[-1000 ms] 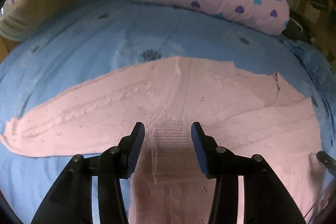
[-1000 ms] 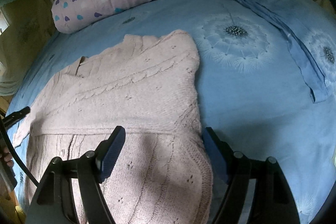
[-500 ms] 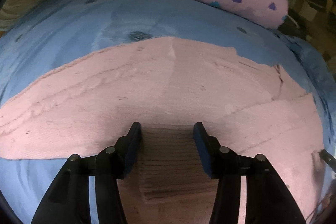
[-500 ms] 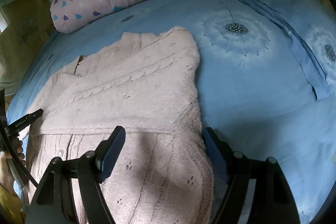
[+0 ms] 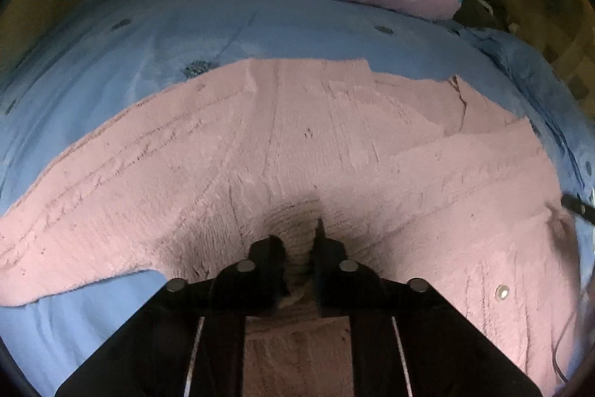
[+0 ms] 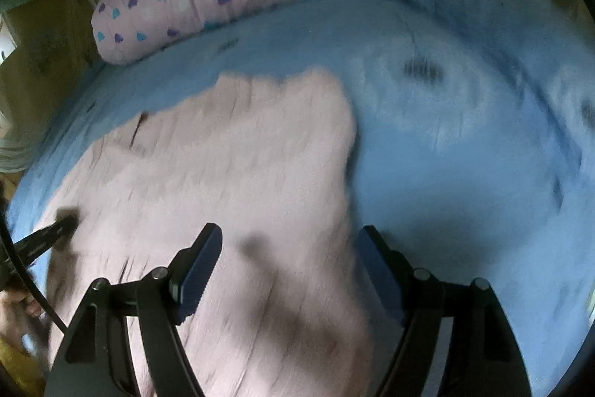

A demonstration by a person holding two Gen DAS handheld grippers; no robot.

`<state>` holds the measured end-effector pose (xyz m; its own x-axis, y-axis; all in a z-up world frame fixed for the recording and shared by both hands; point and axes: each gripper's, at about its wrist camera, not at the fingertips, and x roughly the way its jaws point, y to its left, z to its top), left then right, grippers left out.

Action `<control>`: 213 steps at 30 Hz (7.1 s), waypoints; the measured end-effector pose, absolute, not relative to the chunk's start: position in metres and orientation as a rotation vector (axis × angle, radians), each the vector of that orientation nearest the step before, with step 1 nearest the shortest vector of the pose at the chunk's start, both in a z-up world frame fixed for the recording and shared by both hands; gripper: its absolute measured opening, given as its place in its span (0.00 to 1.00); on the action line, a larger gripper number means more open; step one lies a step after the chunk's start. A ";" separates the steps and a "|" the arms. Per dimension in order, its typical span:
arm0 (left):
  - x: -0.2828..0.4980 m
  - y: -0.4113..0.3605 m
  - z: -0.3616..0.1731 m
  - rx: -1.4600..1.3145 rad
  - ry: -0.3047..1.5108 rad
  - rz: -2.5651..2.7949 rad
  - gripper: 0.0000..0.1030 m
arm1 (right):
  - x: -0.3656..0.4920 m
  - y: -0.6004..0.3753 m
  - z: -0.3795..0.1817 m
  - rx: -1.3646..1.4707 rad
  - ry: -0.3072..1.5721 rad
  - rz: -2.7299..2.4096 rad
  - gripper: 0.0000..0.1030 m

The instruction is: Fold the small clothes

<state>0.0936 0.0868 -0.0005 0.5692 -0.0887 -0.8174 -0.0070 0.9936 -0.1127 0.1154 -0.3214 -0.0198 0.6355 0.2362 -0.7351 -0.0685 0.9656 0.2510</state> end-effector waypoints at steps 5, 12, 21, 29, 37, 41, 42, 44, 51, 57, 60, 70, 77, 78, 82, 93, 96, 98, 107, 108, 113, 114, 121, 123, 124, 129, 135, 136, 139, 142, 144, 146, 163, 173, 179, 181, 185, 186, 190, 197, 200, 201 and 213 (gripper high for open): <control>0.092 0.093 0.008 -0.125 0.915 -0.035 0.03 | 0.179 -0.343 -0.027 0.277 0.908 0.131 0.78; 0.097 0.090 0.008 -0.117 0.909 -0.028 0.03 | 0.220 -0.359 -0.047 0.454 0.907 0.208 0.69; 0.095 0.087 0.036 -0.100 0.799 -0.023 0.02 | 0.207 -0.349 -0.020 0.375 0.752 0.141 0.13; 0.140 0.086 -0.003 -0.038 0.921 0.034 0.06 | 0.226 -0.353 -0.052 0.353 0.860 0.038 0.15; 0.122 0.101 0.006 0.025 0.934 0.116 0.17 | 0.202 -0.366 -0.031 0.393 0.877 -0.010 0.40; 0.104 0.126 0.021 0.005 0.933 0.180 0.20 | 0.178 -0.370 -0.011 0.402 0.857 0.004 0.53; 0.097 0.136 0.026 -0.014 0.932 0.200 0.21 | 0.170 -0.369 -0.006 0.394 0.852 0.013 0.54; 0.088 0.148 0.031 -0.041 0.934 0.220 0.22 | 0.155 -0.367 0.003 0.378 0.852 0.024 0.54; 0.039 0.192 0.047 -0.054 0.946 0.277 0.29 | 0.087 -0.350 0.023 0.332 0.865 0.100 0.55; 0.003 0.216 0.038 -0.008 0.992 0.315 0.48 | 0.032 -0.324 0.019 0.278 0.880 0.177 0.59; -0.009 0.223 0.028 -0.026 1.029 0.302 0.48 | 0.019 -0.312 0.009 0.255 0.873 0.204 0.60; -0.005 0.211 -0.003 -0.026 1.119 0.200 0.48 | 0.030 -0.297 -0.035 0.229 0.943 0.216 0.60; 0.014 0.217 -0.019 -0.021 1.053 0.280 0.50 | 0.032 -0.297 -0.035 0.230 0.927 0.208 0.60; 0.016 0.221 -0.019 -0.025 1.045 0.300 0.50 | 0.033 -0.298 -0.037 0.242 0.932 0.206 0.60; 0.023 0.242 -0.022 -0.048 1.014 0.394 0.52 | 0.035 -0.301 -0.040 0.271 0.935 0.200 0.60; 0.041 0.285 -0.024 -0.188 0.970 0.428 0.50 | 0.034 -0.299 -0.038 0.285 0.893 0.187 0.60; 0.046 0.284 -0.022 -0.244 0.944 0.388 0.22 | 0.037 -0.296 -0.040 0.278 0.897 0.192 0.60; 0.049 0.285 -0.020 -0.267 0.931 0.375 0.00 | 0.039 -0.295 -0.041 0.271 0.900 0.193 0.60; 0.037 0.281 0.020 -0.279 0.840 0.355 0.00 | 0.038 -0.289 -0.040 0.266 0.900 0.240 0.60; 0.036 0.283 0.025 -0.281 0.838 0.351 0.00 | 0.038 -0.288 -0.040 0.263 0.899 0.245 0.60; 0.029 0.272 0.071 -0.264 0.753 0.325 0.00 | 0.037 -0.287 -0.037 0.258 0.893 0.255 0.60; 0.027 0.269 0.081 -0.256 0.734 0.319 0.00 | 0.037 -0.286 -0.037 0.259 0.891 0.256 0.60; 0.019 0.237 0.144 -0.209 0.639 0.246 0.00 | 0.032 -0.284 -0.031 0.245 0.867 0.262 0.60; 0.020 0.234 0.147 -0.225 0.660 0.224 0.00 | 0.031 -0.283 -0.028 0.237 0.861 0.266 0.60; 0.021 0.233 0.146 -0.235 0.675 0.223 0.00 | 0.030 -0.284 -0.028 0.237 0.859 0.269 0.60; 0.021 0.232 0.125 -0.244 0.770 0.225 0.05 | 0.027 -0.283 -0.022 0.238 0.847 0.287 0.60; 0.024 0.229 0.079 -0.072 0.918 0.274 0.28 | 0.029 -0.281 -0.025 0.232 0.865 0.281 0.60; 0.023 0.230 0.069 -0.030 0.939 0.288 0.28 | 0.029 -0.281 -0.025 0.231 0.867 0.279 0.60; 0.016 0.236 0.047 0.048 0.981 0.326 0.28 | 0.030 -0.280 -0.026 0.228 0.872 0.280 0.60; 0.006 0.249 0.029 0.064 1.014 0.355 0.28 | 0.031 -0.279 -0.028 0.229 0.879 0.283 0.60; 0.000 0.259 0.018 0.053 1.035 0.362 0.28 | 0.032 -0.277 -0.030 0.226 0.885 0.286 0.60; -0.004 0.269 0.007 0.033 1.055 0.364 0.28 | 0.032 -0.275 -0.032 0.219 0.889 0.287 0.60; 0.004 0.322 -0.010 -0.205 0.944 0.513 0.00 | 0.036 -0.271 -0.041 0.195 0.917 0.282 0.60; -0.018 0.313 0.058 -0.229 0.731 0.482 0.00 | 0.034 -0.271 -0.037 0.207 0.906 0.297 0.60; -0.015 0.285 0.107 -0.183 0.673 0.366 0.00 | 0.033 -0.274 -0.034 0.219 0.892 0.298 0.60; -0.013 0.283 0.108 -0.208 0.705 0.332 0.00 | 0.032 -0.276 -0.033 0.228 0.893 0.297 0.60; -0.009 0.280 0.093 -0.178 0.787 0.339 0.29 | 0.030 -0.275 -0.030 0.225 0.887 0.304 0.60; -0.008 0.279 0.086 -0.151 0.823 0.353 0.37 | 0.029 -0.274 -0.029 0.217 0.885 0.307 0.60; -0.004 0.281 0.057 -0.012 0.937 0.375 0.43 | 0.029 -0.268 -0.030 0.208 0.909 0.333 0.60; -0.003 0.299 0.002 0.105 1.081 0.261 0.43 | 0.028 -0.273 -0.032 0.175 0.938 0.291 0.62; -0.005 0.300 -0.013 0.193 1.077 0.233 0.43 | 0.029 -0.277 -0.031 0.171 0.952 0.260 0.62; -0.005 0.299 -0.017 0.237 1.057 0.237 0.43 | 0.029 -0.278 -0.031 0.166 0.953 0.249 0.62; 0.015 0.326 -0.021 0.184 0.976 0.394 0.05 | 0.026 -0.262 -0.030 0.156 0.980 0.227 0.62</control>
